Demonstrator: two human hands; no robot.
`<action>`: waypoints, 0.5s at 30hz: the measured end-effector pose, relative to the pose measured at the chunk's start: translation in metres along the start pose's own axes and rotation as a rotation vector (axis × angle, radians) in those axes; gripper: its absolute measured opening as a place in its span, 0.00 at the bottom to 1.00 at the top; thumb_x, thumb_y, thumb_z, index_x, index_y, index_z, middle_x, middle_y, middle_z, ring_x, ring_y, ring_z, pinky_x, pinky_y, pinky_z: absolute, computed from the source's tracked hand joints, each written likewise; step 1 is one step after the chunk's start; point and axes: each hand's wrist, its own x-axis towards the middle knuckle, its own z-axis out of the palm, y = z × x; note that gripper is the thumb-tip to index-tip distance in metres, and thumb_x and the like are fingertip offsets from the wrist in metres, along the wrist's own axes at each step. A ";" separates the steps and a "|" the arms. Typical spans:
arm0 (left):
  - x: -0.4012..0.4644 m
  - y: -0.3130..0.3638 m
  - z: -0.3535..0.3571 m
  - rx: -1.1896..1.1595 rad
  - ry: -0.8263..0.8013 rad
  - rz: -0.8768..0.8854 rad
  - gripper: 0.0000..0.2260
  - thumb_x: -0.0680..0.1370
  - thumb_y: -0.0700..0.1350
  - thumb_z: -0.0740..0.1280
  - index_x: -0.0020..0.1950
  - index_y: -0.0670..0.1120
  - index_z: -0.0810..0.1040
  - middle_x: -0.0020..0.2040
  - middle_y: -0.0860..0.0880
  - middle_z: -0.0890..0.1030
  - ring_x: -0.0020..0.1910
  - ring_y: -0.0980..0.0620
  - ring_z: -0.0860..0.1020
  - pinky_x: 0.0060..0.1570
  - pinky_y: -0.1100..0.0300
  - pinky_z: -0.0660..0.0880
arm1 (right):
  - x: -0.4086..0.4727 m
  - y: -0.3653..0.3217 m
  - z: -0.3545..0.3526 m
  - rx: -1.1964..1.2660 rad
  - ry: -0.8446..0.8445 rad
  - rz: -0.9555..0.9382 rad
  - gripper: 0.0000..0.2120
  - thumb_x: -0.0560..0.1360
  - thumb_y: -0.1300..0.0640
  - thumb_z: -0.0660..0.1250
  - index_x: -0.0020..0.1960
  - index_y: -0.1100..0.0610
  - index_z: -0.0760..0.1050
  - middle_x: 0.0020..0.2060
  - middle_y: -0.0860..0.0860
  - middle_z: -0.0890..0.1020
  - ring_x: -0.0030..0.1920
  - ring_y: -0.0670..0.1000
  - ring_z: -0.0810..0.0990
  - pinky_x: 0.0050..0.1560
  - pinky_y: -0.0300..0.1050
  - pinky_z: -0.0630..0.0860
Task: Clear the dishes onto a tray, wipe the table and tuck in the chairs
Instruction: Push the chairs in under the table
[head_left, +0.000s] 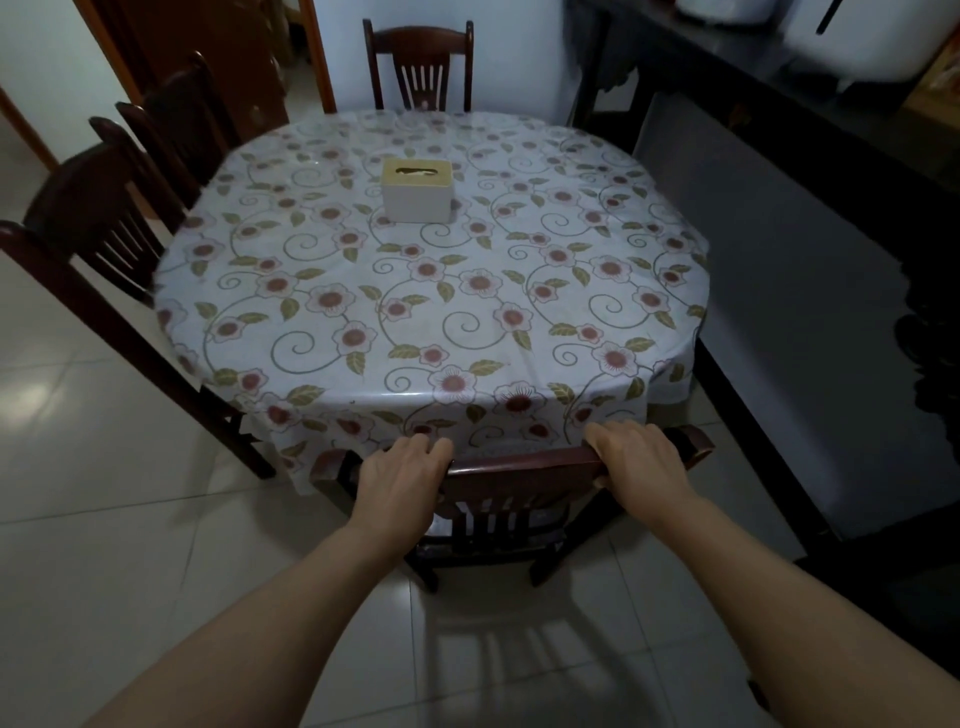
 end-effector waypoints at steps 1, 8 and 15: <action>0.000 0.000 0.000 0.004 0.001 0.002 0.11 0.72 0.42 0.68 0.51 0.49 0.69 0.46 0.51 0.74 0.47 0.49 0.75 0.33 0.57 0.60 | 0.001 0.000 -0.001 -0.004 -0.001 -0.001 0.12 0.69 0.58 0.71 0.47 0.54 0.68 0.46 0.51 0.77 0.51 0.55 0.75 0.43 0.47 0.60; 0.008 -0.009 -0.003 0.023 -0.004 0.078 0.14 0.73 0.48 0.68 0.56 0.51 0.69 0.50 0.52 0.75 0.51 0.50 0.75 0.33 0.57 0.64 | -0.001 -0.006 0.001 -0.017 0.051 0.038 0.13 0.69 0.59 0.71 0.46 0.55 0.68 0.45 0.52 0.77 0.49 0.55 0.75 0.42 0.47 0.59; 0.005 -0.004 -0.004 0.044 -0.020 0.049 0.15 0.73 0.49 0.68 0.57 0.48 0.69 0.51 0.49 0.75 0.51 0.48 0.75 0.34 0.56 0.65 | -0.006 -0.010 -0.002 -0.090 0.046 0.087 0.17 0.70 0.54 0.72 0.54 0.54 0.68 0.50 0.52 0.77 0.53 0.55 0.75 0.49 0.48 0.65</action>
